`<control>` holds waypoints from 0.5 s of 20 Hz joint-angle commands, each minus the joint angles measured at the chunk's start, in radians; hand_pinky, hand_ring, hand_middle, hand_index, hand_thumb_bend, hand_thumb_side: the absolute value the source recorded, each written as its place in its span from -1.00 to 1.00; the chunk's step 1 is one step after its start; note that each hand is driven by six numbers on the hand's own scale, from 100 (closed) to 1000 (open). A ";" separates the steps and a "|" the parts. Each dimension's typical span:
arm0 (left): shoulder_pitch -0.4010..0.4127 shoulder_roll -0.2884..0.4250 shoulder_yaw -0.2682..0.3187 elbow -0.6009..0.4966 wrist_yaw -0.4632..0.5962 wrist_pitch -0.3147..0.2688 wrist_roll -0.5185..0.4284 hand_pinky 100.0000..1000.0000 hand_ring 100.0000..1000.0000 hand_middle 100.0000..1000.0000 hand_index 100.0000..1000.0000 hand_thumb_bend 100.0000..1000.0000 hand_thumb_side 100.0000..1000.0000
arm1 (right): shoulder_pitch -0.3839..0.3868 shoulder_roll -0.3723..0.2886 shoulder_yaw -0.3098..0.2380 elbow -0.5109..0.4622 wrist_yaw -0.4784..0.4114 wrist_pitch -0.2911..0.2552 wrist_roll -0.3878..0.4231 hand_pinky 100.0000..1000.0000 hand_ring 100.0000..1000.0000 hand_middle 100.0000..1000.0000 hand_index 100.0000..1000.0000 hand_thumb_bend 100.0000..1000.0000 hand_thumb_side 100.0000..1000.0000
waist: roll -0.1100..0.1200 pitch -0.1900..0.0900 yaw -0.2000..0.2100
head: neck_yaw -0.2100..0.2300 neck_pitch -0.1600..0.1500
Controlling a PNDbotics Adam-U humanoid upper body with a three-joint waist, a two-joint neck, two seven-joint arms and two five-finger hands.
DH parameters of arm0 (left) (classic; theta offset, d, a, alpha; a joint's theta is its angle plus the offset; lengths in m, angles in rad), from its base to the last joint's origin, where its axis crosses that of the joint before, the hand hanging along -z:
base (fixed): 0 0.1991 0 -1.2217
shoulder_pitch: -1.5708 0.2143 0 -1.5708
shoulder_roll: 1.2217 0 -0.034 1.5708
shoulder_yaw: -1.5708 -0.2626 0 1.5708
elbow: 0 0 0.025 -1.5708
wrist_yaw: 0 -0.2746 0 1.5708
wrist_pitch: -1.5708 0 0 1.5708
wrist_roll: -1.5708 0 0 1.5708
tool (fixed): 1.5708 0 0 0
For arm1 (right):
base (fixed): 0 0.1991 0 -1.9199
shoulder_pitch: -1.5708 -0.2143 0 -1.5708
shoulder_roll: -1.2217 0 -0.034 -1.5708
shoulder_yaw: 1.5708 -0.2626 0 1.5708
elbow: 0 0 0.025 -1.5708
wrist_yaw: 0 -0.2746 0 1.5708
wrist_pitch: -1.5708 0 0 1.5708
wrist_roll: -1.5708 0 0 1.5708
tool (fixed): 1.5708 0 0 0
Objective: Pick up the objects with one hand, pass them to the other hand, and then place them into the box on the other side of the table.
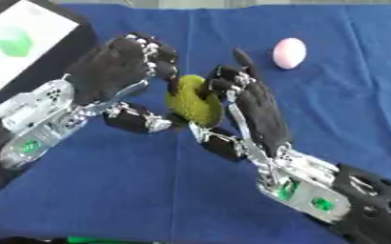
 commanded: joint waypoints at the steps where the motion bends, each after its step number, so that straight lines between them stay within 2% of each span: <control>1: -0.021 0.007 0.005 -0.019 -0.006 0.005 0.002 -0.06 -0.29 -0.35 -0.20 -0.04 -0.66 | -0.014 -0.012 -0.009 -0.016 0.005 -0.001 -0.010 1.00 -0.31 -0.05 -0.18 -0.55 -1.00 | -0.002 -0.017 0.001 | 0.002 -0.008; 7: -0.021 0.008 0.003 -0.025 -0.014 0.000 -0.005 0.00 -0.20 -0.26 -0.09 -0.11 -0.62 | -0.015 -0.013 -0.009 -0.016 0.004 -0.003 -0.024 1.00 -0.32 -0.06 -0.18 -0.55 -1.00 | -0.002 -0.016 0.002 | 0.002 -0.005; 10: -0.021 0.007 0.003 -0.026 -0.027 0.002 -0.006 0.02 -0.17 -0.22 -0.04 -0.07 -0.60 | -0.015 -0.013 -0.008 -0.016 0.005 -0.005 -0.026 1.00 -0.32 -0.06 -0.18 -0.55 -1.00 | -0.001 -0.016 0.002 | 0.001 -0.005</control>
